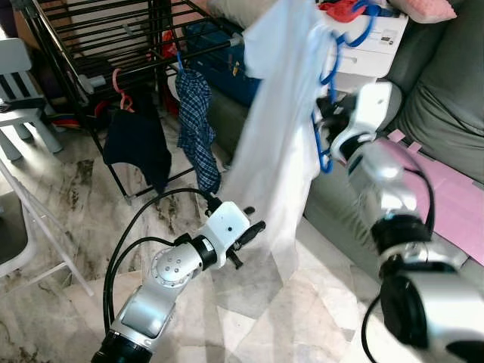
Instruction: Hang hanger
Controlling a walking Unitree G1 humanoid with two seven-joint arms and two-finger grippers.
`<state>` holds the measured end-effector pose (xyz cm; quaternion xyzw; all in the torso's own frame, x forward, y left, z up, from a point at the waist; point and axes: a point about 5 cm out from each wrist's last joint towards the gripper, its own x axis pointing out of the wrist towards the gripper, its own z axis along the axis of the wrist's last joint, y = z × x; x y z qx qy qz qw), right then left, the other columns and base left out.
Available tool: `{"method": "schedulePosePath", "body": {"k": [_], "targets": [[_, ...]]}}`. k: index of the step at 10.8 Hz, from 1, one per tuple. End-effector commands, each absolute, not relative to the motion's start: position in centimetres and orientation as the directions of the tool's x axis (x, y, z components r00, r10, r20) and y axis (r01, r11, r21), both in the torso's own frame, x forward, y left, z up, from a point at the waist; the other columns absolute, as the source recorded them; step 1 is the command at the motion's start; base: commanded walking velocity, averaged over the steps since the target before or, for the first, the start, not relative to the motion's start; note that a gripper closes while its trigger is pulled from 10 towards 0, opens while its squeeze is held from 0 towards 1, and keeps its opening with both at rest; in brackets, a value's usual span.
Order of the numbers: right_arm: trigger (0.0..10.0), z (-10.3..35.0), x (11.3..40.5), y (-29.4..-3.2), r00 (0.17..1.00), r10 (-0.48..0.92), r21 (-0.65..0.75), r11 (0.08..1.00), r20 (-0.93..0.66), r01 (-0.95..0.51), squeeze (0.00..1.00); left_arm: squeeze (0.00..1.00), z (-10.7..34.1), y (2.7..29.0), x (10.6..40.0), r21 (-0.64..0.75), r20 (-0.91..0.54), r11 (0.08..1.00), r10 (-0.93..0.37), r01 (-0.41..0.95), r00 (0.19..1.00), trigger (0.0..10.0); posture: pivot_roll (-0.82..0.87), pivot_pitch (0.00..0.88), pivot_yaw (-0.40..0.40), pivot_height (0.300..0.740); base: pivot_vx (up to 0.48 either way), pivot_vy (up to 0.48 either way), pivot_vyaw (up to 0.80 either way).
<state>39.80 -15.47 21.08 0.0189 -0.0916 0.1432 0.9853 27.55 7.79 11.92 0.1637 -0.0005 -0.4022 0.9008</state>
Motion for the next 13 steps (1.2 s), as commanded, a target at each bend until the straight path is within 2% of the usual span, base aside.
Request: {"method": "schedulePosePath", "body": {"k": [1, 3, 5, 7, 9, 11, 13], "targets": [[10.0, 22.9, 39.6, -15.2, 0.91, 0.312, -0.047, 0.949, 0.271, -0.312, 0.0, 1.0, 12.2, 8.6, 27.8, 0.314, -0.118, 0.642, -0.705, 0.7, 0.7, 10.0, -0.1, 0.0, -0.012, 0.74, 0.0, 0.0, 0.0], [10.0, 20.8, 37.9, -16.3, 0.876, 0.428, -0.146, 0.903, 0.222, -0.404, 0.0, 1.0, 13.4, 11.2, 28.4, 0.38, -0.052, 0.698, -0.639, 0.607, 0.767, 10.0, -0.09, 0.0, -0.02, 0.74, 0.0, 0.0, 0.0], [10.0, 18.7, 35.5, -18.2, 0.826, 0.547, -0.216, 0.83, 0.137, -0.515, 0.0, 1.0, 15.1, 13.2, 28.7, 0.498, 0.013, 0.695, -0.604, 0.519, 0.797, 10.0, -0.09, 0.0, -0.017, 0.74, 0.0, 0.0, 0.0], [10.0, 17.1, 33.3, -19.9, 0.744, 0.668, -0.251, 0.721, 0.001, -0.646, 0.0, 1.0, 15.9, 14.8, 29.2, 0.629, 0.022, 0.629, -0.601, 0.456, 0.799, 10.0, -0.1, 0.0, -0.005, 0.74, 0.0, 0.0, 0.0], [10.0, 16.5, 31.8, -20.3, 0.643, 0.759, -0.255, 0.604, -0.104, -0.755, 0.0, 1.0, 15.6, 15.6, 29.1, 0.723, -0.035, 0.511, -0.644, 0.464, 0.764, 10.0, -0.1, 0.0, 0.004, 0.74, 0.0, 0.0, 0.0], [10.0, 16.3, 30.9, -20.5, 0.566, 0.808, -0.22, 0.529, -0.165, -0.82, 0.0, 1.0, 15.7, 16.0, 29.3, 0.759, -0.057, 0.457, -0.663, 0.464, 0.746, 10.0, -0.1, 0.0, 0.006, 0.74, 0.0, 0.0, 0.0], [10.0, 16.1, 29.8, -20.3, 0.432, 0.868, -0.173, 0.399, -0.244, -0.9, 0.0, 1.0, 15.9, 16.5, 29.8, 0.801, -0.083, 0.387, -0.684, 0.457, 0.724, 10.0, -0.1, 0.0, 0.004, 0.74, 0.0, 0.0, 0.0]]}}
